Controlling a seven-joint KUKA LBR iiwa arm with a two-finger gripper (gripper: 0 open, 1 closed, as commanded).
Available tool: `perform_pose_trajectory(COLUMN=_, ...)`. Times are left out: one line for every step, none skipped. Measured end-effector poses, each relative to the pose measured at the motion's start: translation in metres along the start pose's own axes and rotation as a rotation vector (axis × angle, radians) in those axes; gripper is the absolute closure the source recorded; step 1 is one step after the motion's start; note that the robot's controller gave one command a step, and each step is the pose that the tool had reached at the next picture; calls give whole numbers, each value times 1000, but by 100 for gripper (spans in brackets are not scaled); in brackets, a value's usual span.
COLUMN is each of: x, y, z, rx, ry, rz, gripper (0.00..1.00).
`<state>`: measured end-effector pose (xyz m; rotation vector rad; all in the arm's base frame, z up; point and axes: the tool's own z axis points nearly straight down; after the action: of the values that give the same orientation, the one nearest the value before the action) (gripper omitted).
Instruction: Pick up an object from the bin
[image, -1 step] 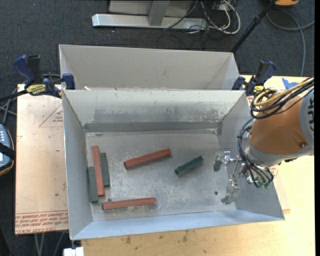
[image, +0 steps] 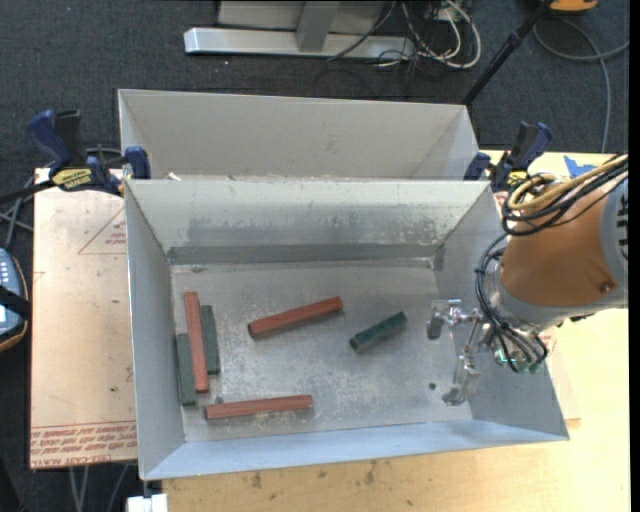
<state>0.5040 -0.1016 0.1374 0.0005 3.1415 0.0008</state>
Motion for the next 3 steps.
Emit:
perform_pose_trajectory(x=-28, y=-10, z=4, rx=-1, ry=1, rz=117, gripper=0)
perform_pose_trajectory(x=-62, y=-12, z=14, rx=0, ry=-4, rz=230, gripper=0)
perform_pose_trajectory(x=-91, y=39, z=20, rx=0, ry=-4, rz=180, gripper=0)
